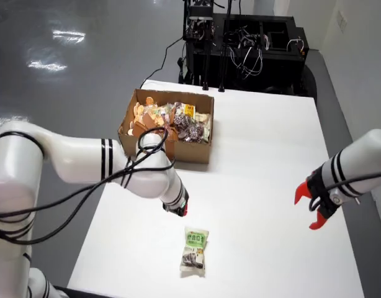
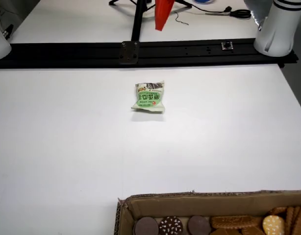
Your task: Grasp a snack and put it in the bin.
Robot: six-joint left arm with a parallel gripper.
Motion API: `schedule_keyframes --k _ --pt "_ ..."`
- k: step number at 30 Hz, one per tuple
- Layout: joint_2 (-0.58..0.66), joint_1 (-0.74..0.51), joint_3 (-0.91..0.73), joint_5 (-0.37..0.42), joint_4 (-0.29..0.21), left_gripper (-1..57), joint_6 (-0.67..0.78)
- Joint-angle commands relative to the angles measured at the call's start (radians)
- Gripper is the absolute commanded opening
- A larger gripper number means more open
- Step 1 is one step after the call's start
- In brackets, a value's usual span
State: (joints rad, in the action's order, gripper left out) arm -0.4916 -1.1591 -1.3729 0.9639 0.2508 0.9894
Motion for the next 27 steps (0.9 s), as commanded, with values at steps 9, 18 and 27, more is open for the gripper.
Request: schedule_keyframes --k 9,18,27 --pt "-0.058 -0.026 -0.016 -0.088 0.013 6.5 -0.096" --pt "-0.045 -0.049 -0.068 -0.153 0.007 14.1 -0.262" --pt "-0.062 -0.064 -0.088 -0.195 -0.027 20.0 -0.419"
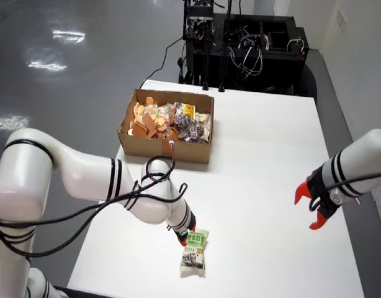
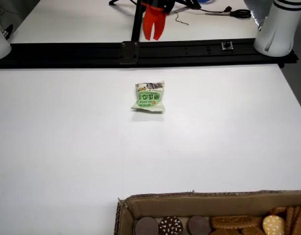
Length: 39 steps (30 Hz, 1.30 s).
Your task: Grasp a snack and put it in the bin.
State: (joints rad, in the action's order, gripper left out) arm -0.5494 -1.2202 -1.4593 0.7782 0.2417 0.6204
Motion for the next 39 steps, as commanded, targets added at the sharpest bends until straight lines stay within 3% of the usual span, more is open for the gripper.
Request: schedule_keyframes --k 1,16,39 --pt "-0.005 -0.005 -0.002 -0.013 -0.022 20.3 -0.068" --pt "-0.011 -0.033 -0.007 -0.029 -0.14 29.6 -0.348" --pt "-0.092 -0.079 -0.026 -0.108 -0.183 43.7 -0.646"
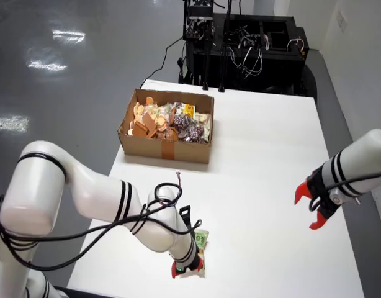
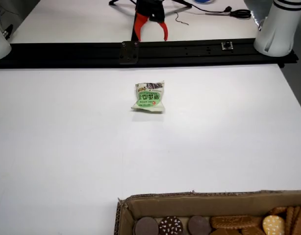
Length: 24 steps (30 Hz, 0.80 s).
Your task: Grasp a snack and put it in the bin.
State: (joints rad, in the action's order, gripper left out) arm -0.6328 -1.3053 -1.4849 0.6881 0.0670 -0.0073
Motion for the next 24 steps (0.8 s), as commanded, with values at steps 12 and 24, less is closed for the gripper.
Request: schedule_keyframes --k 12,24 --pt "-0.054 0.037 0.005 -0.061 -0.089 45.5 -0.122" --pt "-0.119 0.026 0.008 -0.127 -0.019 48.5 -0.285"
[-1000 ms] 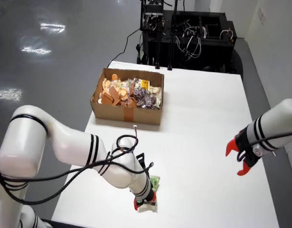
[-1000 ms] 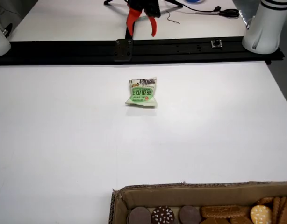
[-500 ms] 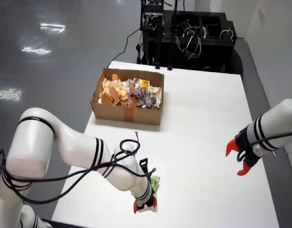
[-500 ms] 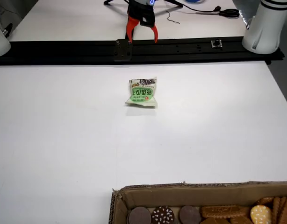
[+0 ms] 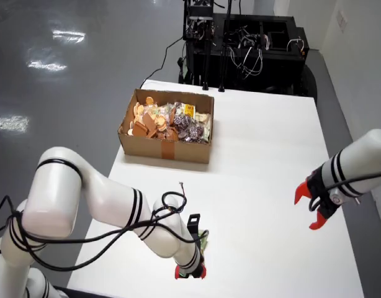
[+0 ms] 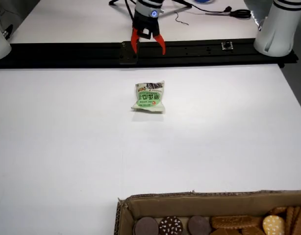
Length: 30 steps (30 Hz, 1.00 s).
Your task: Grasp a snack and put it in the bin.
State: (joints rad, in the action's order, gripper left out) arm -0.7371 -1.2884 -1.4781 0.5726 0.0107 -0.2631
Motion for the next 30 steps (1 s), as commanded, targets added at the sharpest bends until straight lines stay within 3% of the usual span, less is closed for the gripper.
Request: schedule_keyframes --k 1,10,30 --pt "-0.018 0.015 0.001 -0.015 0.048 48.7 -0.038" --pt "-0.031 0.095 0.001 -0.066 0.102 49.0 -0.147" --pt "-0.194 0.144 0.105 -0.163 0.104 48.9 -0.256"
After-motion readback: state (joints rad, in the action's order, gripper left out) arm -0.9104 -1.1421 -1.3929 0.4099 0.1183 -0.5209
